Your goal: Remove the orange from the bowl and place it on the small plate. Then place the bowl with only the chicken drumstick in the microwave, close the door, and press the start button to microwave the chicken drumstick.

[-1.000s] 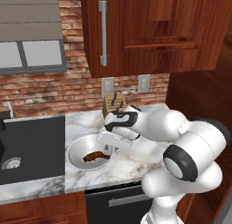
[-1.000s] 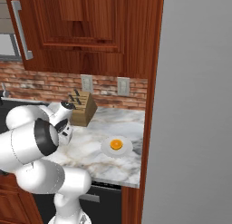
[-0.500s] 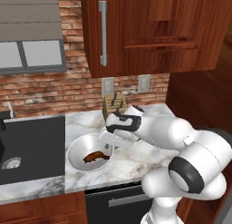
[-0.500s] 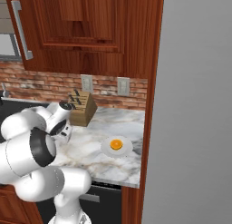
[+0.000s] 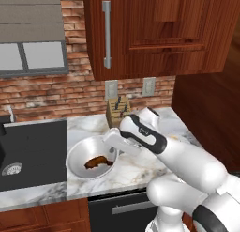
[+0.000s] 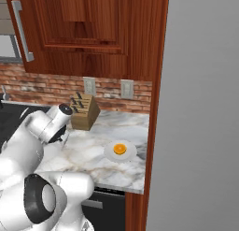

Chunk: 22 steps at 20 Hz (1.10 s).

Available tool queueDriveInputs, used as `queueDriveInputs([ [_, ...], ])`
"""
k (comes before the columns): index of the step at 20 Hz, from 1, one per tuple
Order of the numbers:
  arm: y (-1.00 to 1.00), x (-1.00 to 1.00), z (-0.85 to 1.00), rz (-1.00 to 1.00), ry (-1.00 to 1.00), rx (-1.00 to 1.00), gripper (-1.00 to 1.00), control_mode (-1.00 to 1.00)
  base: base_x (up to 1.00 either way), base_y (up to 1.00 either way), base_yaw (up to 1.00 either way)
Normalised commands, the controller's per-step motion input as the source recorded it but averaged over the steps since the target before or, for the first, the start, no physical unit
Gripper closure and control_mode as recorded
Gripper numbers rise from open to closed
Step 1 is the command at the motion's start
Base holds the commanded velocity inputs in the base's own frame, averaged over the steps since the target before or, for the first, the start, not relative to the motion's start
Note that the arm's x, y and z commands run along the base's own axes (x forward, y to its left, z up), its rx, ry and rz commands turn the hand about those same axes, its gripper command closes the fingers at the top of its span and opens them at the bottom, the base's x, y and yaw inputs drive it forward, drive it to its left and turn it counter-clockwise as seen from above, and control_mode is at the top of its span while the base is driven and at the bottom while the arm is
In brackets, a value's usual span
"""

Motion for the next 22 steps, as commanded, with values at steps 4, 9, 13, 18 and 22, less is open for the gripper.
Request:
queueDriveInputs([
  [4, -0.09, -0.28, 0.74, -0.11, 0.0, 0.2, 1.0, -1.0, 0.0, 0.0, 0.0],
  [9, -0.29, -0.32, 0.87, -0.19, 0.0, 0.12, 1.0, -1.0, 0.0, 0.0, 0.0],
  [13, -0.41, -0.53, 0.81, -0.24, 0.0, 0.0, 1.0, -1.0, 0.0, 0.0, 0.0],
  [18, -0.42, -0.76, 0.62, -0.29, -0.01, 0.0, 1.0, -1.0, 0.0, 0.0, 0.0],
  [22, -0.45, -0.74, 0.47, -0.29, -0.01, 0.0, 1.0, -1.0, 0.0, 0.0, 0.0],
])
